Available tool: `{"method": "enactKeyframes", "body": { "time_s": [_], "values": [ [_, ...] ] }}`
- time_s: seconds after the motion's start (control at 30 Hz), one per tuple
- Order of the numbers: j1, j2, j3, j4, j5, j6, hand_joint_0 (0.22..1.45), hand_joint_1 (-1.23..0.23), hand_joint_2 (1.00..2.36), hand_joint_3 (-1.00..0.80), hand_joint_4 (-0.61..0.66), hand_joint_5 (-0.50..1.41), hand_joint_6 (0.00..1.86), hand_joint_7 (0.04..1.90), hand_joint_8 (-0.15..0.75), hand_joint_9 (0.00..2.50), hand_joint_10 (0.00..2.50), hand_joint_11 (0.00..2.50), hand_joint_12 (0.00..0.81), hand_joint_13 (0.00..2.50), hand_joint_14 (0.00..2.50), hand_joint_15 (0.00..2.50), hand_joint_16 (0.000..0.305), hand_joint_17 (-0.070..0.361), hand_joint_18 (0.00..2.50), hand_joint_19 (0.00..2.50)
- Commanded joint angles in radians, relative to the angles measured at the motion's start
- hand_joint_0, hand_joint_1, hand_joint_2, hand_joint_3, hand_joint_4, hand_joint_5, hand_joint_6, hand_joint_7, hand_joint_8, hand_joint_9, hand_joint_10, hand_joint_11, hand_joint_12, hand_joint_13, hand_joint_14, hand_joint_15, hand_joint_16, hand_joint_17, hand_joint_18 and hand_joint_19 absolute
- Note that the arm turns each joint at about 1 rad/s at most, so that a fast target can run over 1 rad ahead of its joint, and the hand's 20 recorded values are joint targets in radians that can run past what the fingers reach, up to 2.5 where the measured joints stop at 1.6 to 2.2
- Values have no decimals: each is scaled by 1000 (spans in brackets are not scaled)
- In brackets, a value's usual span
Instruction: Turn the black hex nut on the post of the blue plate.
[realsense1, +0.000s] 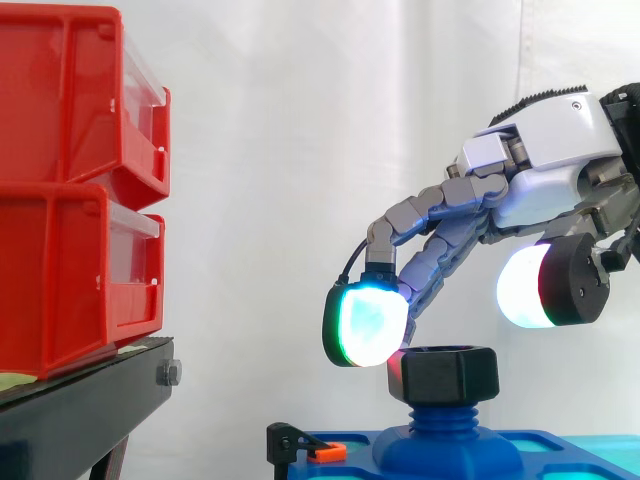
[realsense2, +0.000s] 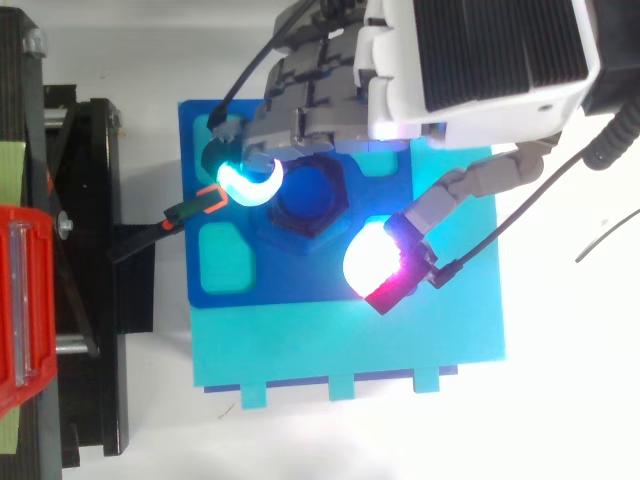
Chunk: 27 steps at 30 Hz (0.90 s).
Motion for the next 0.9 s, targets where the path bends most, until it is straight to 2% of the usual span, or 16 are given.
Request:
{"method": "enactKeyframes", "body": {
  "time_s": [0.0, 0.27, 0.87],
  "values": [
    [0, 1, -1, 1, 0, -1, 480, -499, 1000, -500, 161, -194, 503, 918, 194, 528, 11, 263, 320, 646, 14, 345, 40, 89, 321, 372],
    [0, -1, -1, -2, 0, -3, 481, -498, 1000, -500, 161, -193, 503, 924, 195, 528, 10, 267, 320, 646, 14, 344, 39, 88, 320, 373],
    [-26, 1, 12, -37, -26, -33, 482, -498, 1000, -500, 163, -194, 503, 919, 195, 533, 10, 261, 318, 647, 14, 338, 39, 88, 323, 381]
  ]
}}
